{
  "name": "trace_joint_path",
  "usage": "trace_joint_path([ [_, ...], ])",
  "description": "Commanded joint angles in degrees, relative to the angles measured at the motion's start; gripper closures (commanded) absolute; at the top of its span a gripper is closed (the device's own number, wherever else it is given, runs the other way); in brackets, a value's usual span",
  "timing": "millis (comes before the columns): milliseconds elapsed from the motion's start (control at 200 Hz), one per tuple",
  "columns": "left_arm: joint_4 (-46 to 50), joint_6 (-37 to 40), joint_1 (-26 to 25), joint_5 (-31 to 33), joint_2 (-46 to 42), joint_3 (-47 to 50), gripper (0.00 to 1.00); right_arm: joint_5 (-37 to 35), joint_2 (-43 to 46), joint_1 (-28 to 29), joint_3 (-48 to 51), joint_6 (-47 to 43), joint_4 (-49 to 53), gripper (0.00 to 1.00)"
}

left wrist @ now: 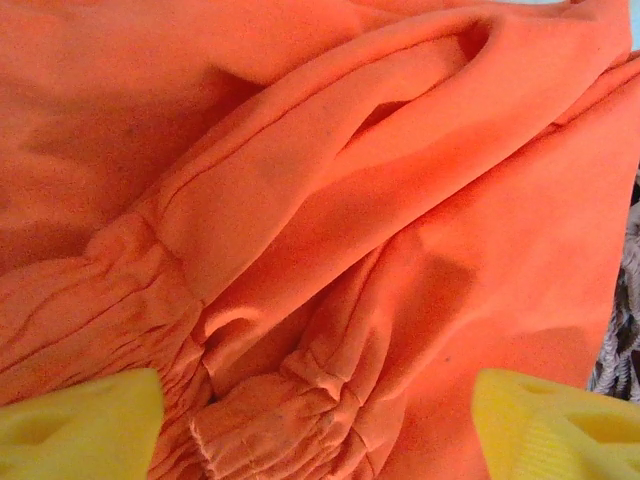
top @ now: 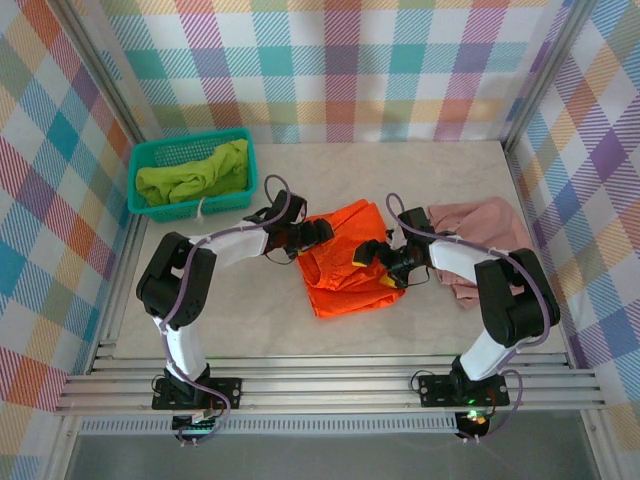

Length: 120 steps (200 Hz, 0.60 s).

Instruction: Fold and stack the shorts

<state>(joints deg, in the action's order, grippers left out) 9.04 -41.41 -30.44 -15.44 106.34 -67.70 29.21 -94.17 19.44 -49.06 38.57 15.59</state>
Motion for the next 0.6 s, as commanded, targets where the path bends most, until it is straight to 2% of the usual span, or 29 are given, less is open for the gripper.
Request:
trace_joint_path([
  [0, 4.2, 2.3, -1.5, -0.3, -0.1, -2.3, 0.24, 1.2, -1.1, -0.5, 0.3, -0.6, -0.4, 0.00],
  [160, 4.7, 2.3, -2.3, -0.3, 0.5, -3.0, 0.33, 1.3, -1.3, -0.5, 0.1, -0.5, -0.4, 0.01],
  [260, 9.0, 3.3, -2.7, 1.2, 1.4, -4.7, 0.36, 1.5, -1.5, -0.5, 0.0, -0.7, -0.1, 0.00],
  [485, 14.2, 5.5, -3.1, 8.3, 1.1, -5.4, 0.37, 1.4, -1.6, -0.5, -0.2, -1.0, 0.2, 0.01],
  [595, 13.2, 5.5, -3.2, 7.0, 1.6, -5.5, 0.37, 1.4, -1.7, -0.5, -0.4, -1.1, 0.3, 0.01],
])
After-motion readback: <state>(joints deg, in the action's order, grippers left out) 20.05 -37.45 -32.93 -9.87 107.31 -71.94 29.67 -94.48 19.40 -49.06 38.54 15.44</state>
